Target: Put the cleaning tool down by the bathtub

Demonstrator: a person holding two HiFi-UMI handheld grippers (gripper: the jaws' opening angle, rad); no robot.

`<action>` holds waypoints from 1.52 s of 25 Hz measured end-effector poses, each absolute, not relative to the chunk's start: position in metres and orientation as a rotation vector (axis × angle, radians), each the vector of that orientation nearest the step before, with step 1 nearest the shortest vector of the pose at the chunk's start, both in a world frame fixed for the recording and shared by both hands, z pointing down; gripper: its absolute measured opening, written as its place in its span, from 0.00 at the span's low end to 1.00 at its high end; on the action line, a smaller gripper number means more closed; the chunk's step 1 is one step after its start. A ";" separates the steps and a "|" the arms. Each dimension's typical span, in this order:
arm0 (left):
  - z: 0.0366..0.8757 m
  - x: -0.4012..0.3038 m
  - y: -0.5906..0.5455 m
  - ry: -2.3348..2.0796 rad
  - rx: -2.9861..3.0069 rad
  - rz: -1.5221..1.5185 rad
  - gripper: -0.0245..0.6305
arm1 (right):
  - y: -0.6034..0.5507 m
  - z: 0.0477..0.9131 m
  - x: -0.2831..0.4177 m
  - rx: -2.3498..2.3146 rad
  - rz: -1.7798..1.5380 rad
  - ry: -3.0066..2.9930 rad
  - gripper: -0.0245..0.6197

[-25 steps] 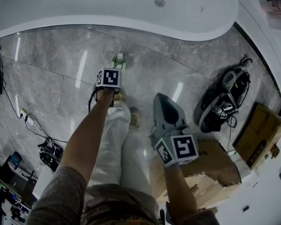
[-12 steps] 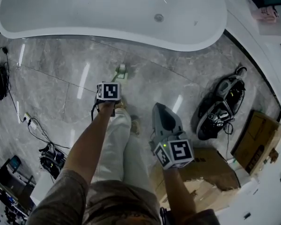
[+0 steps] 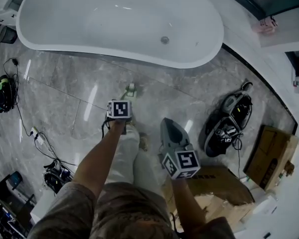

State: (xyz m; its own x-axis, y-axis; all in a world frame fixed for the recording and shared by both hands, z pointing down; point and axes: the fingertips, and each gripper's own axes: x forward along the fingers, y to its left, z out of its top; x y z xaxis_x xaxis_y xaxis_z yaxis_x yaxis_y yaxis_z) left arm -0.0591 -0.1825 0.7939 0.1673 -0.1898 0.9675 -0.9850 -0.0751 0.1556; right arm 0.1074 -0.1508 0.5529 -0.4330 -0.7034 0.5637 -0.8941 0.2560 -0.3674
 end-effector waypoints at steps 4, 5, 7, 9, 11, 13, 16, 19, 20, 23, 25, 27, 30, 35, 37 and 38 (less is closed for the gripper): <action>0.745 -0.063 -0.160 -1.188 1.397 1.053 0.04 | -0.142 0.524 0.107 1.478 0.956 -2.259 0.04; 0.733 -0.063 -0.158 -1.191 1.400 1.040 0.04 | -0.140 0.517 0.106 1.477 0.962 -2.261 0.04; 0.710 -0.063 -0.156 -1.206 1.423 1.017 0.04 | -0.134 0.503 0.105 1.475 0.971 -2.268 0.04; 0.682 -0.058 -0.153 -1.208 1.455 0.981 0.04 | -0.128 0.488 0.104 1.473 0.973 -2.276 0.04; 0.654 -0.052 -0.157 -1.216 1.522 0.924 0.04 | -0.122 0.475 0.104 1.469 0.971 -2.283 0.04; 0.626 -0.057 -0.159 -1.248 1.563 0.899 0.04 | -0.118 0.463 0.102 1.454 0.970 -2.291 0.04; 0.575 -0.065 -0.157 -1.275 1.620 0.865 0.04 | -0.110 0.442 0.096 1.404 0.960 -2.323 0.04; 0.520 -0.055 -0.159 -1.247 1.770 0.783 0.04 | -0.103 0.419 0.091 1.338 0.934 -2.370 0.04; 0.503 -0.051 -0.157 -1.231 1.823 0.763 0.04 | -0.102 0.412 0.089 1.315 0.922 -2.388 0.04; 0.456 -0.043 -0.150 -1.192 1.972 0.712 0.04 | -0.097 0.387 0.084 1.243 0.882 -2.464 0.04; 0.426 -0.039 -0.143 -1.165 2.048 0.669 0.04 | -0.095 0.366 0.078 1.190 0.843 -2.528 0.04; 0.396 -0.037 -0.137 -1.136 2.118 0.625 0.04 | -0.093 0.343 0.071 1.143 0.791 -2.585 0.04; 0.355 -0.037 -0.130 -1.100 2.216 0.566 0.04 | -0.093 0.308 0.062 1.108 0.700 -2.653 0.04; 0.292 -0.040 -0.123 -1.084 2.391 0.425 0.04 | -0.096 0.256 0.056 1.100 0.527 -2.760 0.04; 0.268 -0.043 -0.124 -1.102 2.465 0.351 0.04 | -0.098 0.239 0.053 1.098 0.464 -2.808 0.04; 0.257 -0.045 -0.125 -1.109 2.497 0.311 0.04 | -0.099 0.232 0.051 1.097 0.441 -2.828 0.04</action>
